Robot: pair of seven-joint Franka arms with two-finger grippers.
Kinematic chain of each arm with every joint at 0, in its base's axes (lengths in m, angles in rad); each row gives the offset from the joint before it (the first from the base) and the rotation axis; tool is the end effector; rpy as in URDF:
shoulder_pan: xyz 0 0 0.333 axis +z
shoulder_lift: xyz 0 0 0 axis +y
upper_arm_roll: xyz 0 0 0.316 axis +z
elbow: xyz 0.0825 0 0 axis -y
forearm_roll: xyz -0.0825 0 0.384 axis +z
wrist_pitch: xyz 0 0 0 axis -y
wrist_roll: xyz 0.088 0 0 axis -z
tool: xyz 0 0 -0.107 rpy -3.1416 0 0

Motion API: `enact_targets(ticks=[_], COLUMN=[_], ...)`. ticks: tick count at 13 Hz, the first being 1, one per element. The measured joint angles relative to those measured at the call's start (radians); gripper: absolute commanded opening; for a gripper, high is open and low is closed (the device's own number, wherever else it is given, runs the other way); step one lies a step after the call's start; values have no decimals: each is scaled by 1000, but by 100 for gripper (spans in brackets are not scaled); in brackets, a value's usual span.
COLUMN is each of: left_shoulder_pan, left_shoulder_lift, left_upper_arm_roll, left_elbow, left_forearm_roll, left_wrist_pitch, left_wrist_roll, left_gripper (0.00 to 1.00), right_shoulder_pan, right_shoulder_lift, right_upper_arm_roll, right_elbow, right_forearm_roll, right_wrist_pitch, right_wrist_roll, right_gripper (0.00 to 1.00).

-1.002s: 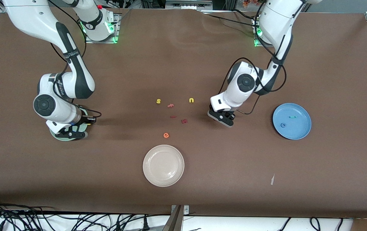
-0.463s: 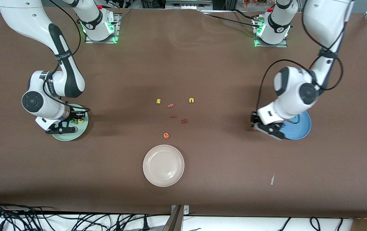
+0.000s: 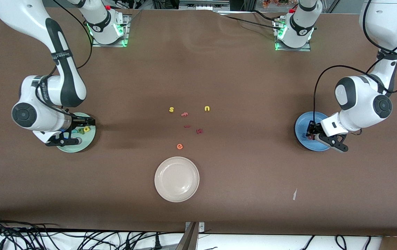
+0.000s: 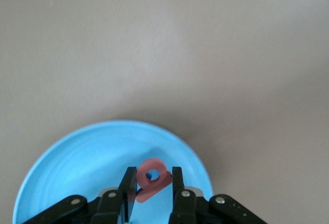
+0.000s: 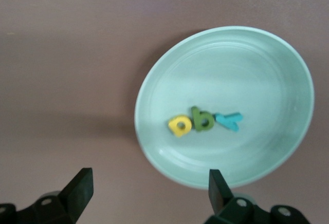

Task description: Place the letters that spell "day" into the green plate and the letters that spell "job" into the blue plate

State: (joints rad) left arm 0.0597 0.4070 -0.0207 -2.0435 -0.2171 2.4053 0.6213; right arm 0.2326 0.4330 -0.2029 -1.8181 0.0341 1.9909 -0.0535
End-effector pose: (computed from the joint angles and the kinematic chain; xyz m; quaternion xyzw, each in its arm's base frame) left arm 0.5920 0.0219 0.2365 0.9754 -0.2060 0.0028 0.0783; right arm 0.6152 0.0277 0.2866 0.9911 0.0361 -0.1254 0.0271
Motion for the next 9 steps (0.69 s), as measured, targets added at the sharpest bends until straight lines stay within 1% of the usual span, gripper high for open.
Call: enact_targets(ticks=[2, 4, 5, 6, 9], left_shoulder_pan=[0, 1, 1, 3, 29], left_shoulder_lift=[7, 9, 9, 9, 9], left_upper_arm_roll=[6, 10, 16, 23, 34], left_elbow=[-19, -28, -31, -32, -32], left_forearm_roll=[36, 62, 63, 68, 111], left_wrist_pitch=[0, 0, 0, 0, 0], left_wrist_roll=[1, 1, 1, 1, 5], left_gripper=[19, 36, 40, 46, 100], right_shoulder_pan=[5, 7, 7, 7, 9], right_shoulder_lift=[-11, -12, -13, -13, -15], right_upper_arm_roll=[3, 4, 4, 4, 5], right_elbow=[89, 177, 218, 261, 401], right_forearm_roll=[1, 2, 2, 2, 2], right_wrist_pitch=[-143, -276, -336, -395, -573], right_wrist_roll=[0, 0, 0, 0, 0], right_gripper=[99, 99, 99, 99, 99])
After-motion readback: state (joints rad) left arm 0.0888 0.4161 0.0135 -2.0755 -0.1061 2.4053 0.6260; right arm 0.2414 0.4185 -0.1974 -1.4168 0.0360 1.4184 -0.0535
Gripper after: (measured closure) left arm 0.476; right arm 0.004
